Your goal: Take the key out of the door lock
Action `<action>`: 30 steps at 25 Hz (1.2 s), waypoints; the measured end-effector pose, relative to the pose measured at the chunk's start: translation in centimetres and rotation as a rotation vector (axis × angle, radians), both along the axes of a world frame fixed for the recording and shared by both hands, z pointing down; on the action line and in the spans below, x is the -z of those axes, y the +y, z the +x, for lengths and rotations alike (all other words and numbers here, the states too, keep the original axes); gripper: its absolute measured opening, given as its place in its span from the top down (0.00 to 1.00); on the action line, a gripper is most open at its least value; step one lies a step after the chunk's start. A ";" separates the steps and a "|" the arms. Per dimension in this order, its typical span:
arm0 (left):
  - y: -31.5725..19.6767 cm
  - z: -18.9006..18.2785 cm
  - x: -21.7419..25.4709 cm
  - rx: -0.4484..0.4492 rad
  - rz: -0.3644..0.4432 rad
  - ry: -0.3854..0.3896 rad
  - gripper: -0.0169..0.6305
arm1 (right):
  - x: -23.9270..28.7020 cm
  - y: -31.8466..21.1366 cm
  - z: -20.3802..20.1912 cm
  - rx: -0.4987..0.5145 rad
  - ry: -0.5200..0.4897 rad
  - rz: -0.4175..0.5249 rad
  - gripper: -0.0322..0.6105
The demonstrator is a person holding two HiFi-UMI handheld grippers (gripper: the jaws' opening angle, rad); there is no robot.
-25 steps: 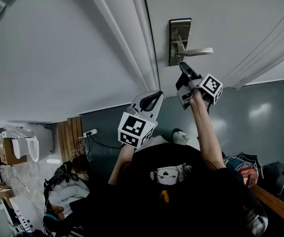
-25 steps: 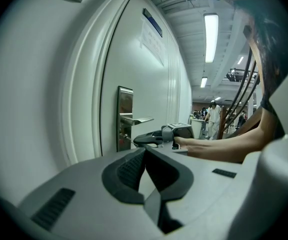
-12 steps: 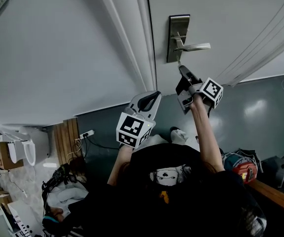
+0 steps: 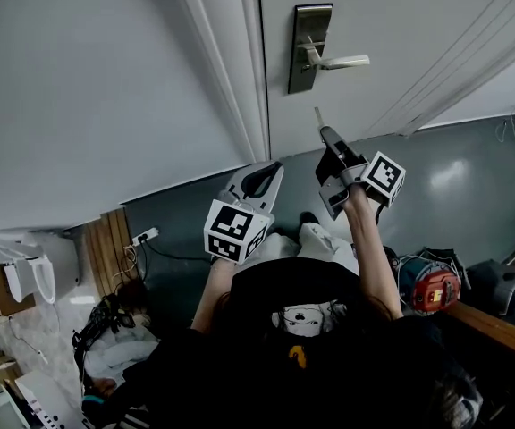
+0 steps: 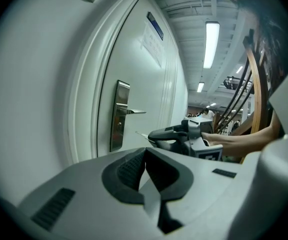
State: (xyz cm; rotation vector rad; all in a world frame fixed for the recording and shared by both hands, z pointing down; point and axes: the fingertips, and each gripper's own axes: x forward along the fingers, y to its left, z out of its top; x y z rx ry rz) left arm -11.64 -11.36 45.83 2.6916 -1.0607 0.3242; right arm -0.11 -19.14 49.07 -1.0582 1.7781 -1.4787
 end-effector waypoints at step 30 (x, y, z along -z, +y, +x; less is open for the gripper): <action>7.0 8.0 0.3 0.050 -0.013 -0.029 0.96 | -0.4 12.7 6.9 0.154 0.150 0.003 0.92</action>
